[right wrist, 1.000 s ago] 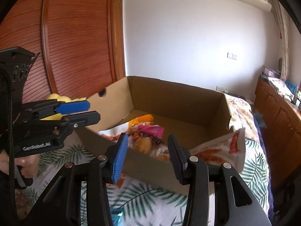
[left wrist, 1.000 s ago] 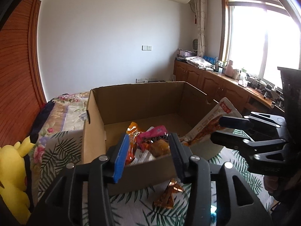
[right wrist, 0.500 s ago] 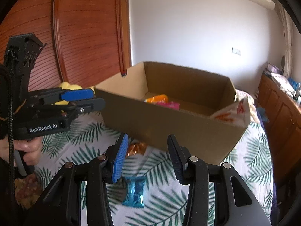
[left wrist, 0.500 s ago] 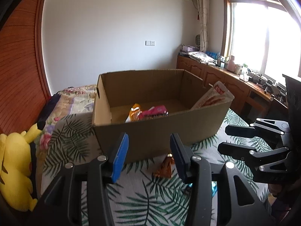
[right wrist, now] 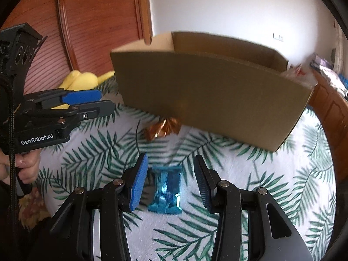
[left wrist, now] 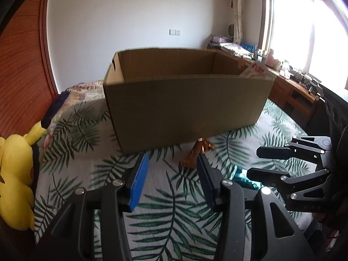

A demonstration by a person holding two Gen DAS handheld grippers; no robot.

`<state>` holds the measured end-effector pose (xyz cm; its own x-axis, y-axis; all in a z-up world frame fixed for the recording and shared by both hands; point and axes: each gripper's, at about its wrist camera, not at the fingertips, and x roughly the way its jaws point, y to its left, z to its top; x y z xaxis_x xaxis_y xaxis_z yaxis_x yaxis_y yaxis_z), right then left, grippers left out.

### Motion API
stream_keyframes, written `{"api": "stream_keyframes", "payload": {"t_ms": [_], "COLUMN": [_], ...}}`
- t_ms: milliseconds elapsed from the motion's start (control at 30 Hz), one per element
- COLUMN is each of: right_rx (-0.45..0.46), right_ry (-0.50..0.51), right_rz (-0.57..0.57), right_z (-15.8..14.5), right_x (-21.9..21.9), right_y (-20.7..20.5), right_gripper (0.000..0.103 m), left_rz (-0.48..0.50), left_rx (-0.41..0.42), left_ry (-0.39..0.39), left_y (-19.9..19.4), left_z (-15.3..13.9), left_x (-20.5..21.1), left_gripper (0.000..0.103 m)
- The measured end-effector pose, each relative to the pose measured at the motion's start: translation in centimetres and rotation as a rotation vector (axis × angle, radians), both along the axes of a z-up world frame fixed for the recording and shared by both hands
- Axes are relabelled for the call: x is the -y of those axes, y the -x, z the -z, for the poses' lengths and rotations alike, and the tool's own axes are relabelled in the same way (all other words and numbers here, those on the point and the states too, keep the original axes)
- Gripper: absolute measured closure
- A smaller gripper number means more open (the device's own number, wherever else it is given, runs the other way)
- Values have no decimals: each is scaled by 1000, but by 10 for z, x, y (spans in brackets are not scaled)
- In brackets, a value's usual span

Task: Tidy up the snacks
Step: 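Move both tools back down to the remaining snacks on the bedspread, then grasp the blue-wrapped bar with the right gripper while the left gripper grasps the brown-gold snack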

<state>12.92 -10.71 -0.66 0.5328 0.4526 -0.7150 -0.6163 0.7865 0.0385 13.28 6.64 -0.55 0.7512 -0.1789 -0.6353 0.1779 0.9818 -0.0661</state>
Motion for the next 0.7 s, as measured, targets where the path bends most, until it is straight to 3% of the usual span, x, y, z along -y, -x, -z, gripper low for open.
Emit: {"api": "stream_keyframes", "payload": {"t_ms": [267, 333, 367, 400, 700], "right_rx": [-60, -69, -62, -55, -51], "right_ry": [66, 84, 92, 99, 84], "right_rz": [-10, -15, -19, -24, -6], "right_z": [23, 26, 26, 25, 26], "right_x": [-9, -9, -9, -9, 8], "right_y": [-6, -7, -6, -5, 0], "right_gripper": [59, 64, 75, 77, 78], "left_rz": [21, 29, 31, 34, 89], "left_rx": [-33, -38, -39, -41, -60], "left_ry": [-5, -11, -11, -11, -25], "left_y": [-3, -5, -6, -7, -22], "left_z": [11, 12, 12, 13, 16], "left_x": [4, 6, 7, 7, 23], "left_gripper": [57, 57, 57, 57, 57]}}
